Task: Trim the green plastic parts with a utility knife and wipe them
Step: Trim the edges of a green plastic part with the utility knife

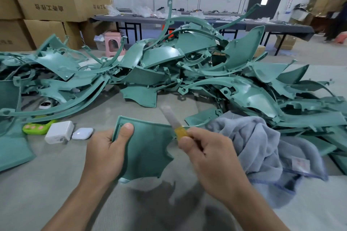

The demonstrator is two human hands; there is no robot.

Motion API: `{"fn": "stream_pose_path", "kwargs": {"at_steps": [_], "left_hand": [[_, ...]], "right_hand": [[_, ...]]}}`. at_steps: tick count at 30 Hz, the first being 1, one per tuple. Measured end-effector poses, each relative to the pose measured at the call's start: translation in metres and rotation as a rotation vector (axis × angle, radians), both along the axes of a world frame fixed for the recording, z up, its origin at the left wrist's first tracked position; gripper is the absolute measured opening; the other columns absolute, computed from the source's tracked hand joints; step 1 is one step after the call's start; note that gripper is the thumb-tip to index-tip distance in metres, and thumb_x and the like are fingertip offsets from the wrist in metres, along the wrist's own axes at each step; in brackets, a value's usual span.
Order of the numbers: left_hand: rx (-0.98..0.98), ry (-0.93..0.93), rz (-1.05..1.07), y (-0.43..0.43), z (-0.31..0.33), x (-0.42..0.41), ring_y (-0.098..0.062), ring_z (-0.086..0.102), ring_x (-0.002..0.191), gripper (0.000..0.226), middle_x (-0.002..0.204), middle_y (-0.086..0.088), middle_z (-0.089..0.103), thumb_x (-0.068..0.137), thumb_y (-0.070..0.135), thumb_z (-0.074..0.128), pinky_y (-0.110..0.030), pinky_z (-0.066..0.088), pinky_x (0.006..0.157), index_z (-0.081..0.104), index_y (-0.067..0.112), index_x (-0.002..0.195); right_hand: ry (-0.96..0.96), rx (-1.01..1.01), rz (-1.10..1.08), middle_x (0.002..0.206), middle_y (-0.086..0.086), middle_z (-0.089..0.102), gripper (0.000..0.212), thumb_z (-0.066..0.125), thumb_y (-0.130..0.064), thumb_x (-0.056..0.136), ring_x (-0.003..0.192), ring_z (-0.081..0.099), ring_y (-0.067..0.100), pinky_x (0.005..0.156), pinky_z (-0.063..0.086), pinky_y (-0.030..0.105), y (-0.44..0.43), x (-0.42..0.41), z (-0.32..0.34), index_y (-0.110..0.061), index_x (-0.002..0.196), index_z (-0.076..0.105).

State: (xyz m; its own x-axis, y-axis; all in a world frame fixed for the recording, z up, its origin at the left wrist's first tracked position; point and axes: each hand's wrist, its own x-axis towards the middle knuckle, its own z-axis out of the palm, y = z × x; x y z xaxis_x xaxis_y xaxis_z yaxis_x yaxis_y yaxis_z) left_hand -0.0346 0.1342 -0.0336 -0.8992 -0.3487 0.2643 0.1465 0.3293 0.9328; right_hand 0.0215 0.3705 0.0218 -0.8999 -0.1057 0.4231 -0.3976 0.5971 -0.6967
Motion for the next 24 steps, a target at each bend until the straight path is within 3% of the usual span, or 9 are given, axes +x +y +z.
{"fn": "stream_pose_path", "kwargs": {"at_steps": [4,8,13,15,18,19,21,23,24], "left_hand": [[-0.12,0.033,0.048,-0.002,0.003,0.0,-0.007,0.039,0.043,0.071,0.046,0.005,0.046,0.076,0.08,0.053,-0.03,0.036,0.046,0.059,0.01,0.068],[-0.083,0.003,0.146,-0.009,0.012,0.001,-0.019,0.046,0.047,0.08,0.044,0.004,0.051,0.071,0.083,0.048,-0.035,0.037,0.05,0.054,0.005,0.058],[-0.079,-0.089,0.144,-0.015,0.014,-0.001,-0.032,0.06,0.058,0.081,0.054,-0.002,0.064,0.069,0.083,0.049,-0.038,0.043,0.055,0.061,0.003,0.06],[-0.057,-0.116,0.127,-0.016,0.012,-0.003,-0.033,0.061,0.058,0.078,0.056,-0.002,0.066,0.066,0.085,0.05,-0.038,0.044,0.056,0.064,0.008,0.064],[0.014,-0.138,0.102,-0.015,0.014,-0.002,-0.031,0.064,0.059,0.072,0.06,-0.004,0.068,0.066,0.084,0.054,-0.038,0.045,0.057,0.066,0.013,0.067],[0.052,-0.144,0.109,-0.014,0.016,-0.002,-0.023,0.066,0.061,0.069,0.062,0.005,0.07,0.071,0.081,0.058,-0.037,0.044,0.058,0.067,0.013,0.065],[0.114,-0.143,0.16,-0.01,0.022,0.0,0.015,0.057,0.053,0.062,0.055,0.045,0.054,0.088,0.063,0.064,-0.03,0.038,0.058,0.063,0.012,0.053],[0.098,-0.137,0.194,-0.008,0.025,0.003,0.03,0.037,0.041,0.049,0.045,0.055,0.033,0.097,0.05,0.062,-0.027,0.028,0.057,0.056,0.022,0.057],[0.09,-0.129,0.189,-0.007,0.025,0.003,0.03,0.037,0.041,0.046,0.044,0.052,0.035,0.097,0.05,0.061,-0.027,0.027,0.057,0.054,0.023,0.06]], "right_hand": [[-0.103,0.08,-0.214,0.053,-0.013,0.056,0.036,0.053,-0.038,0.099,0.048,0.048,0.008,0.049,0.039,0.021,0.01,-0.015,-0.011,-0.028,0.065,0.053],[-0.232,0.024,-0.443,0.042,-0.01,0.053,0.051,0.056,-0.03,0.102,0.042,0.049,0.007,0.042,0.036,0.018,0.037,-0.03,-0.016,-0.017,0.052,0.05],[-0.057,-0.123,-0.284,0.052,-0.008,0.055,0.032,0.057,-0.028,0.097,0.049,0.046,0.009,0.049,0.035,0.023,0.02,-0.018,-0.009,-0.017,0.066,0.06],[-0.067,-0.157,-0.165,0.051,-0.005,0.051,0.029,0.058,-0.031,0.096,0.046,0.043,0.008,0.045,0.032,0.021,0.016,-0.013,-0.008,-0.016,0.07,0.061],[-0.172,-0.033,-0.122,0.053,-0.008,0.055,0.032,0.06,-0.034,0.097,0.049,0.046,0.006,0.048,0.035,0.022,0.015,-0.015,-0.013,-0.018,0.069,0.062],[-0.215,-0.004,-0.185,0.054,-0.01,0.058,0.035,0.059,-0.035,0.098,0.051,0.051,0.007,0.049,0.036,0.022,0.018,-0.02,-0.015,-0.02,0.067,0.063],[-0.257,0.041,-0.357,0.055,-0.006,0.06,0.042,0.057,-0.035,0.1,0.055,0.055,0.013,0.054,0.039,0.029,0.025,-0.031,-0.017,-0.02,0.061,0.061],[-0.22,0.018,-0.483,0.056,-0.004,0.061,0.043,0.055,-0.033,0.102,0.055,0.054,0.014,0.052,0.035,0.027,0.031,-0.039,-0.021,-0.02,0.061,0.059],[-0.169,-0.02,-0.508,0.056,-0.004,0.061,0.042,0.055,-0.033,0.102,0.054,0.054,0.012,0.051,0.035,0.026,0.031,-0.039,-0.022,-0.02,0.062,0.06]]}}
